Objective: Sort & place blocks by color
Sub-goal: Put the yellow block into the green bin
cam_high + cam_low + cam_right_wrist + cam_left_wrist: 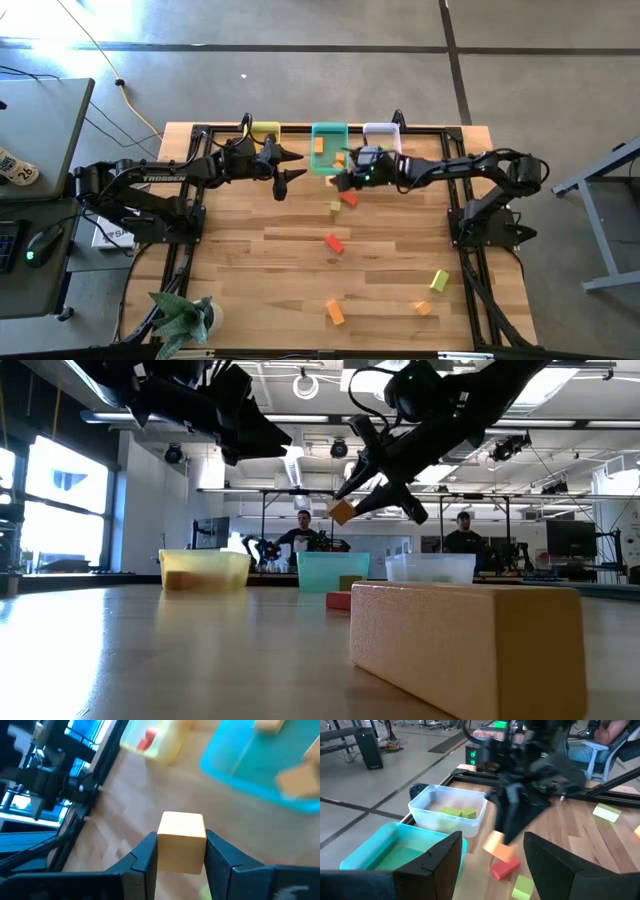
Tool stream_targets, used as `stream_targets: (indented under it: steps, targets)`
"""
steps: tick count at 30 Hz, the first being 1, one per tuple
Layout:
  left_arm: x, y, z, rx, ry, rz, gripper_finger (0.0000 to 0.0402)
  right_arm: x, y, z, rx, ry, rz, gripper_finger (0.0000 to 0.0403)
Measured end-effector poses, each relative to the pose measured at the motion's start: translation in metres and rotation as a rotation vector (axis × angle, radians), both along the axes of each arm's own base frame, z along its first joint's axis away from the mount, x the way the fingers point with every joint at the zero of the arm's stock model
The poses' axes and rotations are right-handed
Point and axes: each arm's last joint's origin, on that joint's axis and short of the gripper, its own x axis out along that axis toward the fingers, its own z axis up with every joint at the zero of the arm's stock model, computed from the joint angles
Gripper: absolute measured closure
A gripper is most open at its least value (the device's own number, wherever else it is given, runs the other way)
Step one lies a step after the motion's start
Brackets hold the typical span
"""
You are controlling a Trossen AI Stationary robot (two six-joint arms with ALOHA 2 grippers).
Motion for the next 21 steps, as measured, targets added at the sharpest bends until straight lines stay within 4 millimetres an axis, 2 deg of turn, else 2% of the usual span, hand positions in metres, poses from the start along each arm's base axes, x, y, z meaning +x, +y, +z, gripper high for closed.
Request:
stream_targets:
  steps: [6,11,15,21]
  targets:
    - [0.0,0.0,0.0,-0.048,-0.018,0.016,0.02,-0.01,-0.036,0.004,-0.172,0.002,-0.013,0.0304]
    - [0.0,0.0,-0.001,-0.14,-0.045,0.041,0.02,-0.017,-0.057,0.007,-0.371,0.027,0.027,0.0304]
    - [-0.001,0.0,-0.002,-0.249,-0.074,0.073,0.02,-0.02,-0.066,0.011,-0.511,0.037,0.069,0.0304]
    - [-0.001,0.0,-0.004,-0.369,-0.103,0.117,0.02,-0.02,-0.067,0.011,-0.635,0.073,0.156,0.0304]
